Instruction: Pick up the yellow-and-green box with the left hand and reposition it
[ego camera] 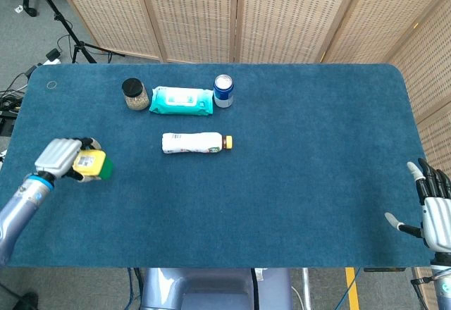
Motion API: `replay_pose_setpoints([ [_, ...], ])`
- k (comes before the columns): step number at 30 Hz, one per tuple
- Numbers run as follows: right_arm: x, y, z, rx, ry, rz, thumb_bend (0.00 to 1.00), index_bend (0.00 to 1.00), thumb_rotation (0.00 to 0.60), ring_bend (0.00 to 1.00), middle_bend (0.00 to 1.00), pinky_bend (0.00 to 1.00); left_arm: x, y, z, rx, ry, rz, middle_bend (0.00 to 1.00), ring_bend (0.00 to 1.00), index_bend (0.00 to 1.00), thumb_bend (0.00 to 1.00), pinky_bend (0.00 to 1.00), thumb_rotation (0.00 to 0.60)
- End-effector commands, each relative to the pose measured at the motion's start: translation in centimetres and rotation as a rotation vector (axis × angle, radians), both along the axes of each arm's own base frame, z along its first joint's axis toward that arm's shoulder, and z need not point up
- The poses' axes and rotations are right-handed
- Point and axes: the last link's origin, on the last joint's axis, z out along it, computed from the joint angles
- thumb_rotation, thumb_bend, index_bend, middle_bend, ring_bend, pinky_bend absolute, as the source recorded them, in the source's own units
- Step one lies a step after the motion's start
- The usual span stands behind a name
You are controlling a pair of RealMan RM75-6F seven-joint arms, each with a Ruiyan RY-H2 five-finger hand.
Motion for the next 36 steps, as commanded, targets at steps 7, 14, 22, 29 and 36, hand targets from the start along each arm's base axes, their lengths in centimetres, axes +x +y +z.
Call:
replay_pose_setpoints([
  [7,-0.1,0.2,0.4,0.001,-0.019,0.004,0.0,0.0,0.6,0.0,0.0,0.0,0.6,-4.5,-0.4,0.09,0.171,0.05,0.53,0.41,0.54,0.26,0.38,0.6],
  [14,-0.1,0.1,0.5,0.006,-0.024,0.005,0.0,0.0,0.6,0.0,0.0,0.0,0.0,-4.1,-3.5,0.111,0.195,0.117,0.53,0.42,0.54,0.26,0.38,0.6],
  [22,-0.1,0.2,0.7,0.001,-0.032,0.008,0.0,0.0,0.6,0.0,0.0,0.0,-2.7,-2.8,-5.7,0.132,0.2,0.195,0.48,0.38,0.52,0.21,0.38,0.6],
  [29,0.0,0.3,0.8,0.001,-0.037,0.012,0.0,0.0,0.6,0.0,0.0,0.0,-3.5,-3.2,-6.0,0.041,0.158,0.191,0.0,0.0,0.0,0.0,0.0,0.6],
  [36,0.1,0.5,1.1,-0.008,-0.052,0.029,0.0,0.0,0.6,0.0,0.0,0.0,-2.3,-4.2,-4.0,0.047,0.045,0.136,0.0,0.0,0.0,0.0,0.0,0.6],
])
